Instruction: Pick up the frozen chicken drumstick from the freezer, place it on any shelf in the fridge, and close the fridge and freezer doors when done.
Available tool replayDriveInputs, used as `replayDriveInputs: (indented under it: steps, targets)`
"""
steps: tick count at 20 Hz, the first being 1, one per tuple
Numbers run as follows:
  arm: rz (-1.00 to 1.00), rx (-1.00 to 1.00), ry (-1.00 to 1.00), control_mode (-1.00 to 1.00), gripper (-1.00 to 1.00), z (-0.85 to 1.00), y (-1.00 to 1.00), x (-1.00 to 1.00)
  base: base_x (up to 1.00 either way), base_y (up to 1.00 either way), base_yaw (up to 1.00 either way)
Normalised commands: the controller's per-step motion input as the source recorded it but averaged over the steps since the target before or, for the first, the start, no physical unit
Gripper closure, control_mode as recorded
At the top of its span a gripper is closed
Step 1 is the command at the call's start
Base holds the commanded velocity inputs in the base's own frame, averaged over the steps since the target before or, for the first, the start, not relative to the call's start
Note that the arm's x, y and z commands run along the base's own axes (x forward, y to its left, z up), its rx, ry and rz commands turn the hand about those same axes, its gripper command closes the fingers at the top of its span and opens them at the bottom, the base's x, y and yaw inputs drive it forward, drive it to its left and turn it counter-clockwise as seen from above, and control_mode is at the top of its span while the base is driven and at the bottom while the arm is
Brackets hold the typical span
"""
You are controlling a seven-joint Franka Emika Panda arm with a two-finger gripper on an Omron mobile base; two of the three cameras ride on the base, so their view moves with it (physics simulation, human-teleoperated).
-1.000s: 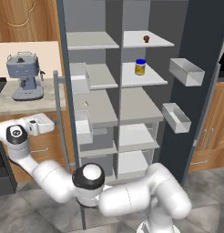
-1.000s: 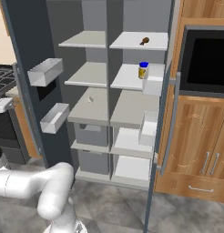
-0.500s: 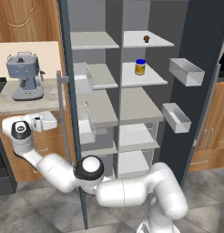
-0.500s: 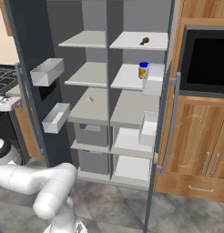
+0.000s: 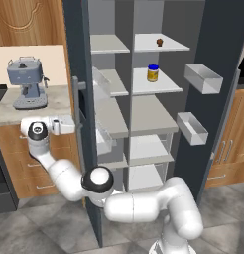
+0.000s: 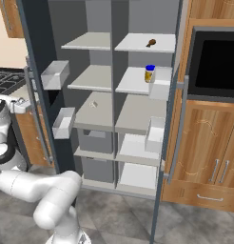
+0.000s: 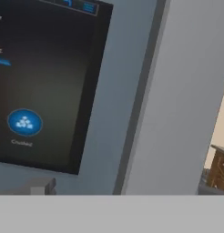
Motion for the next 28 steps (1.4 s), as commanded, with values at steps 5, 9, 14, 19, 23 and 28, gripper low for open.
replayDriveInputs:
  steps: [5,9,14,19,23,28]
  targets:
    - [0.01,0.00,-0.01,-1.00,-1.00,-0.01,-0.83,0.56,0.00,0.00,0.00]
    - [0.04,0.00,-0.06,-1.00,-1.00,-0.01,-0.79,0.68,0.00,0.00,0.00]
    - [0.11,0.00,-0.08,-1.00,-1.00,-0.03,-0.87,0.86,0.00,0.00,0.00]
    - [0.15,0.00,-0.05,-1.00,-1.00,-0.01,-0.90,1.00,0.00,0.00,0.00]
    - [0.12,0.00,0.00,-1.00,-1.00,0.00,-0.86,1.00,0.00,0.00,0.00]
    - [0.13,0.00,0.00,-1.00,-1.00,0.00,-0.47,0.85,0.00,0.00,0.00]
